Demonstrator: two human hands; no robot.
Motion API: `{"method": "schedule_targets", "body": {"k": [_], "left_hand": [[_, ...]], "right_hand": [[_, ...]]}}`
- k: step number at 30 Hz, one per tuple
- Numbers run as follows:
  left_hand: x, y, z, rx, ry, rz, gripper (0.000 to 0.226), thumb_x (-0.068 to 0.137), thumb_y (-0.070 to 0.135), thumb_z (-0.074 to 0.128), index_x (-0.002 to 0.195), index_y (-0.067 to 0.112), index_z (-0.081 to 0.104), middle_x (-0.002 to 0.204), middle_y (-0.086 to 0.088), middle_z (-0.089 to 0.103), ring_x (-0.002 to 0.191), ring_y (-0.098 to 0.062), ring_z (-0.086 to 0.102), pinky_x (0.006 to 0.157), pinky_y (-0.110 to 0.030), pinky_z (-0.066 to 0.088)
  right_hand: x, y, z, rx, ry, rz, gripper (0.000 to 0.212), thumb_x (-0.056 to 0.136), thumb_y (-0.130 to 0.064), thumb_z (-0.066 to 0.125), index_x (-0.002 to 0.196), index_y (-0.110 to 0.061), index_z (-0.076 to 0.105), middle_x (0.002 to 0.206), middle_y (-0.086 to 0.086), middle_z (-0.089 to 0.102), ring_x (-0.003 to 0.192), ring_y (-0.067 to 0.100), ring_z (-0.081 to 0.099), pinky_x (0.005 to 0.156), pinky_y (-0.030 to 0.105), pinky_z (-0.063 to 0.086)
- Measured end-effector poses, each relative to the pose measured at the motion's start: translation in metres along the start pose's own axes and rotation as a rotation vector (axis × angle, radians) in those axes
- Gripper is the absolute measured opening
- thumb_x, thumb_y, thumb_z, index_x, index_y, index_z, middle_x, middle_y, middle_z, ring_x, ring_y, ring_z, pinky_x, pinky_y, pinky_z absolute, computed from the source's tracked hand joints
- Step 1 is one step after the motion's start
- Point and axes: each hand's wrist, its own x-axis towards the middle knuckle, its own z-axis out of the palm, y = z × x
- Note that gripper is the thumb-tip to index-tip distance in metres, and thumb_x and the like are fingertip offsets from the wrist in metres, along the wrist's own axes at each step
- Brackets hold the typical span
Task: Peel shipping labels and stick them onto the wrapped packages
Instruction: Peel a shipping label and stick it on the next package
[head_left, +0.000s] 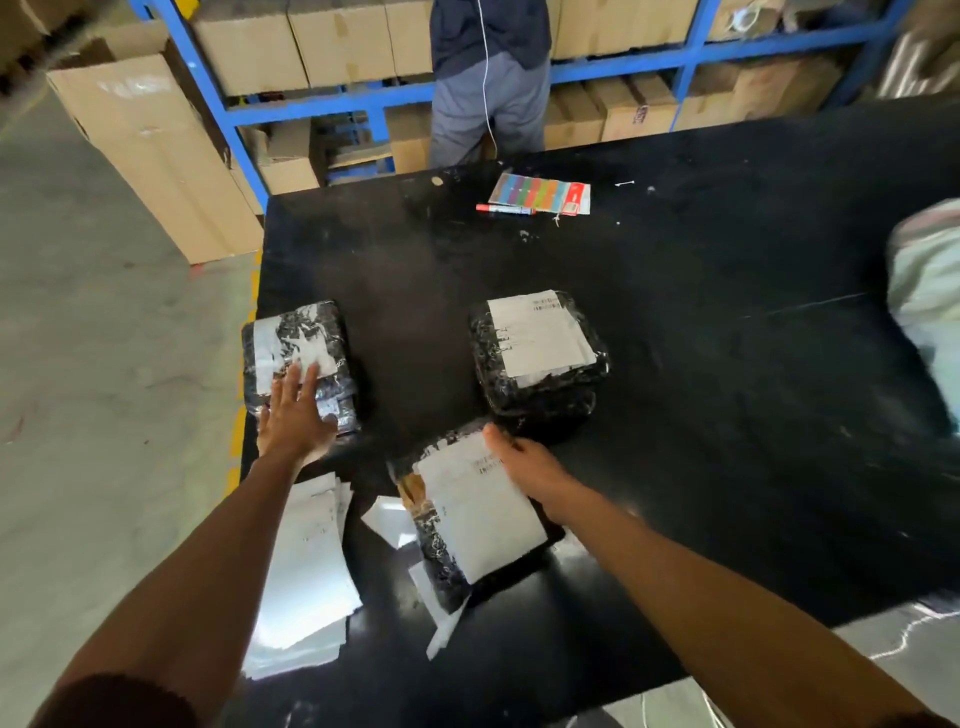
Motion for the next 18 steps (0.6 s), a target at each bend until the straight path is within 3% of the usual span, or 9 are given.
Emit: {"method": "schedule_targets", "body": {"k": [3,7,12,18], "left_hand": [[0.0,0.003,0.0,-0.021,-0.012,-0.048,0.084,0.092,0.027,0.059,0.156,0.031,0.005,0.165,0.001,-0.004,0.152,-0.024,-0.004,0.12,-0.055,0.013],[-0.003,0.01,0.0,-0.043,-0.014,-0.084,0.08,0.093,0.027,0.058,0.156,0.029,0.01,0.165,-0.001,0.001,0.151,-0.027,0.004,0.118,-0.059,0.013],[-0.008,0.012,0.012,-0.108,0.002,-0.103,0.073,0.091,0.026,0.058,0.154,0.019,0.021,0.165,-0.002,0.005,0.151,-0.026,0.008,0.119,-0.059,0.007],[-0.002,-0.001,0.015,-0.112,-0.049,-0.078,0.075,0.093,0.027,0.06,0.155,0.018,0.019,0.165,0.0,0.001,0.151,-0.027,0.01,0.119,-0.056,0.015]], "right_hand": [[0.004,0.047,-0.042,0.039,0.047,0.069,0.107,0.042,-0.102,0.049,0.116,-0.026,0.068,0.115,0.002,0.071,0.105,0.024,0.067,0.096,0.044,0.053],[-0.004,0.081,-0.098,0.1,0.199,0.132,0.113,0.039,-0.103,0.047,0.118,-0.025,0.067,0.115,0.005,0.071,0.102,0.028,0.068,0.095,0.046,0.054],[-0.016,0.082,-0.139,-0.015,0.452,0.13,0.088,0.082,-0.081,0.038,0.129,-0.01,0.06,0.136,0.019,0.057,0.125,0.038,0.052,0.108,0.044,0.042],[0.009,0.079,-0.124,-0.02,0.363,0.148,0.079,0.091,-0.07,0.038,0.136,-0.007,0.052,0.14,0.018,0.053,0.129,0.039,0.049,0.11,0.043,0.039]]}}
